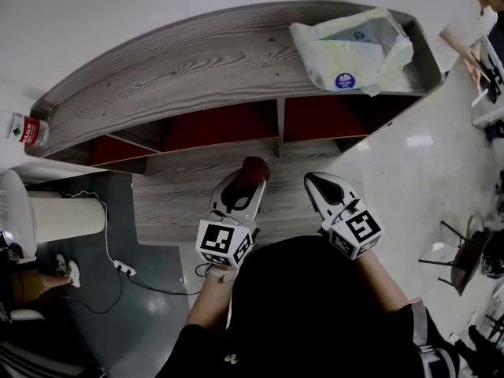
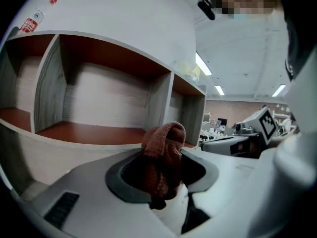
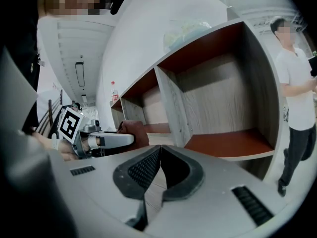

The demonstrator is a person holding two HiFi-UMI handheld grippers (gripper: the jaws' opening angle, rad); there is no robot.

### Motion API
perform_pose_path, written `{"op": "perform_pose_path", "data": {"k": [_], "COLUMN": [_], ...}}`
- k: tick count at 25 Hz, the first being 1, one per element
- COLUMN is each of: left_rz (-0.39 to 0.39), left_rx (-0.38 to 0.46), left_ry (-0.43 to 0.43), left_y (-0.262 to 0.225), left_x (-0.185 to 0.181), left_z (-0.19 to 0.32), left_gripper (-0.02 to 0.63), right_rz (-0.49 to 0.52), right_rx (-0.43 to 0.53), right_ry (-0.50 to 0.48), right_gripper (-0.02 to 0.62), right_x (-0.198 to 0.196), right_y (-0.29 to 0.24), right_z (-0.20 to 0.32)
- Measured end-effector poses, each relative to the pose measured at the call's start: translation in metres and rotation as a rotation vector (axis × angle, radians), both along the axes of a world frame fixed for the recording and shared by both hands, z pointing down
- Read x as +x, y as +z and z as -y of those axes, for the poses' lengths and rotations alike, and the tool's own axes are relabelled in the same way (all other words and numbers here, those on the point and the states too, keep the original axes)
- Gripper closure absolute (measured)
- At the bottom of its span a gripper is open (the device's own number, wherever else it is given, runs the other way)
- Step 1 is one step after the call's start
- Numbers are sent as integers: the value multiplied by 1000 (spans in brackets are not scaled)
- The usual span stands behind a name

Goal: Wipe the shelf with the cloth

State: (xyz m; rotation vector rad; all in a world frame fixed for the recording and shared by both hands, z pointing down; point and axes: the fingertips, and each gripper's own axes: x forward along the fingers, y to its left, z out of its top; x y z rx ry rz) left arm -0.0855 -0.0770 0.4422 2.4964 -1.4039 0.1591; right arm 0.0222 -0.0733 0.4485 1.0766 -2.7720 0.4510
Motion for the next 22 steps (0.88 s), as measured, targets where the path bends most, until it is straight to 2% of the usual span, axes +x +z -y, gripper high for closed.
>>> {"op": "perform_pose_path", "data": {"k": [3,8,22], "left_rz": [-24,-52,-53], "left_rx": [32,58,48], "left_ry": [48,98,119], "left_y": [-5,-10,-4], "left_x": [13,26,31], "left_z": [-3,-2,9], "left_gripper": [443,443,443], "right_rz": [10,-5,-13], "right_rx": [-11,3,62], "right_ry": [38,46,33], "right_gripper": [598,598,598], "right_x": [8,22,18], "right_y": [-7,-10,-22], "right_z": [6,9,20]}}
